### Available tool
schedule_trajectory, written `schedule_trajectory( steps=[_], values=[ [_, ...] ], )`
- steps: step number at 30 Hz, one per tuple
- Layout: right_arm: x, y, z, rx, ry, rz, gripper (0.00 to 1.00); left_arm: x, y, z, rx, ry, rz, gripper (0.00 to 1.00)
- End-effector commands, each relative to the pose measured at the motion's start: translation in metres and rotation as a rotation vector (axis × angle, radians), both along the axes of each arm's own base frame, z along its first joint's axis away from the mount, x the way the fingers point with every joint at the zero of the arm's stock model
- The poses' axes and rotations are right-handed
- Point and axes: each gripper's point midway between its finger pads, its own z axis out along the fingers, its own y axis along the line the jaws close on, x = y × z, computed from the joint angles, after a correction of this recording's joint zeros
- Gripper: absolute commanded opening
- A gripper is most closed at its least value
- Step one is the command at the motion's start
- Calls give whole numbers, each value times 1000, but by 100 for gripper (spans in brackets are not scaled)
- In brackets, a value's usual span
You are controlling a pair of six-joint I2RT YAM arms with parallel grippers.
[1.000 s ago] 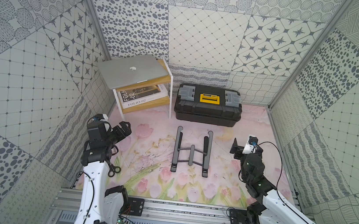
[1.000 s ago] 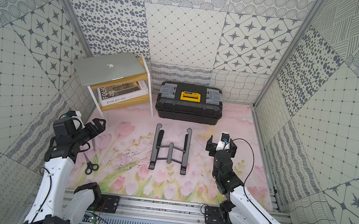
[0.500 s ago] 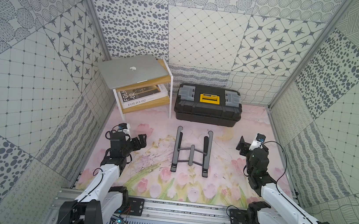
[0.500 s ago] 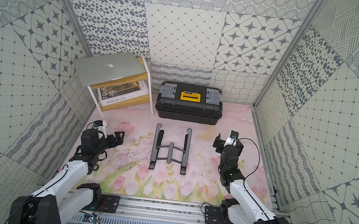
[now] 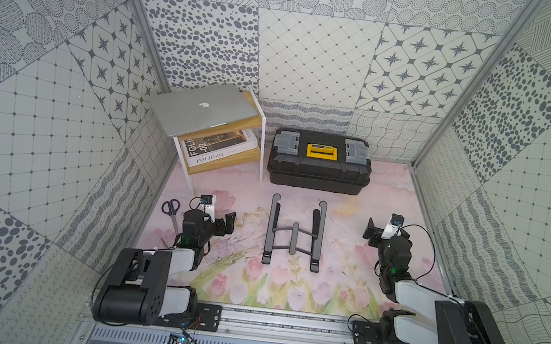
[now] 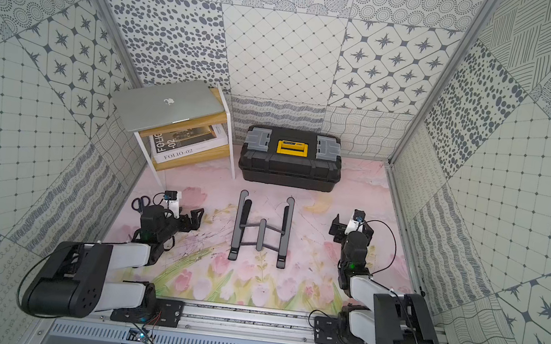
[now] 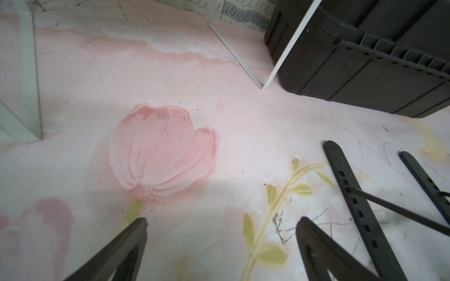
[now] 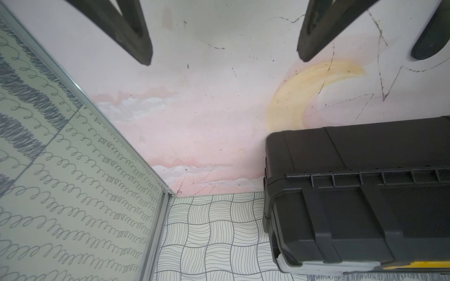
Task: Close the laptop lid and set it aside
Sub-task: Reset both arms
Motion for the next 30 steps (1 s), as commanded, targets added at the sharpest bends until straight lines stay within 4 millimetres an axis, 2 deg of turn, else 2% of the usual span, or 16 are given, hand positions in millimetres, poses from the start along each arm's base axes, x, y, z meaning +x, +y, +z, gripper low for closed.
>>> schedule_trajectory(
  steps=[1,3,5,6,10,14,30],
  values=[
    [16,13,28,-3,-182,79,97,23,1,37,43,-271,-9,99],
    [22,20,13,-9,-165,121,97,28,3,37,43,-254,4,99],
    [34,34,13,-29,-156,198,97,32,11,31,38,-212,48,99],
    [38,34,10,-26,-121,198,97,38,11,33,37,-202,52,99],
    [63,7,0,4,10,25,97,56,3,19,124,-71,55,99],
    [61,-1,-2,17,18,-9,97,57,2,19,137,-73,53,99],
    [62,0,-3,20,21,-7,97,57,-1,19,137,-69,33,99]
  ],
)
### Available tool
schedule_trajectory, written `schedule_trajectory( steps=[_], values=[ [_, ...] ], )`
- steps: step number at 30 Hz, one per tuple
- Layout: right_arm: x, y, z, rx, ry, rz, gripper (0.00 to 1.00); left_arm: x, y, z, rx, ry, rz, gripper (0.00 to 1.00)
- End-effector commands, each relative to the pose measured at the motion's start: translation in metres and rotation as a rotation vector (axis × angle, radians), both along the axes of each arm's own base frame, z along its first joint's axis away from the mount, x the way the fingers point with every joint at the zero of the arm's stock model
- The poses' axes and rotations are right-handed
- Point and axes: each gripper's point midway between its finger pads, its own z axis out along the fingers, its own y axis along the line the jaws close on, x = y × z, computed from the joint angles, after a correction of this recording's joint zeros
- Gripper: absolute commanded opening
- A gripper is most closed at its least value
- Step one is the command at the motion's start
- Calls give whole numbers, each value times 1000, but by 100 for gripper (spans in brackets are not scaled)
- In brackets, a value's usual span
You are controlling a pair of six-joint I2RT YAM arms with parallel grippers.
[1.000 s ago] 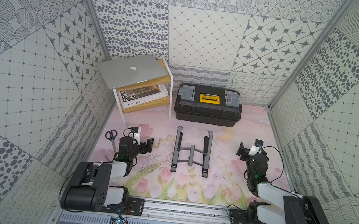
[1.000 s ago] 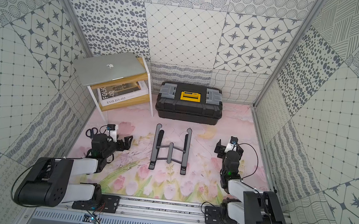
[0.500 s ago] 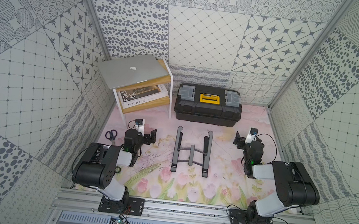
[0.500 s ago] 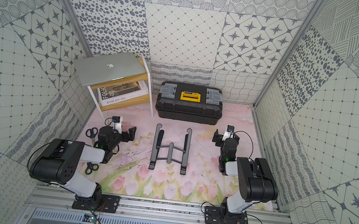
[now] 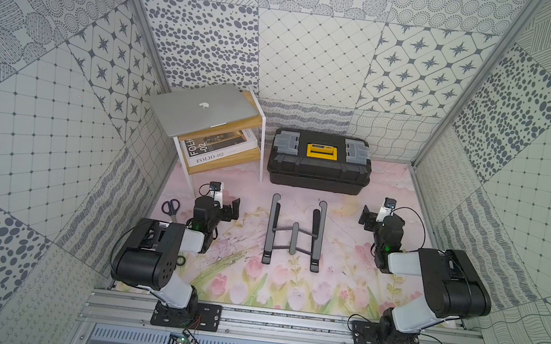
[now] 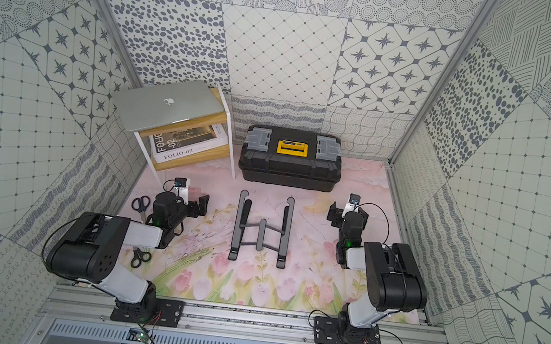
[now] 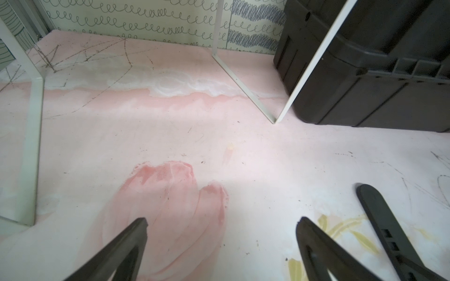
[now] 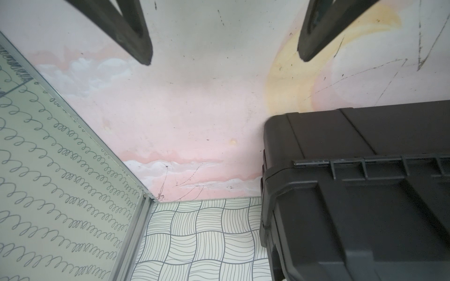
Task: Close the laptop lid and set it aside
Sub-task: Reset both arms
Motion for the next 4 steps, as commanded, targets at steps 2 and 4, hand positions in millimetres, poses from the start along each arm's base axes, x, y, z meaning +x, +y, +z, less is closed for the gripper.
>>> schedule_trajectory(
  steps=[2,4],
  values=[
    [0,-4,8,9,-31,-18,97,2,1,0,24,1,3,99],
    [0,-3,8,10,-31,-17,97,2,2,1,24,0,4,99]
  ],
)
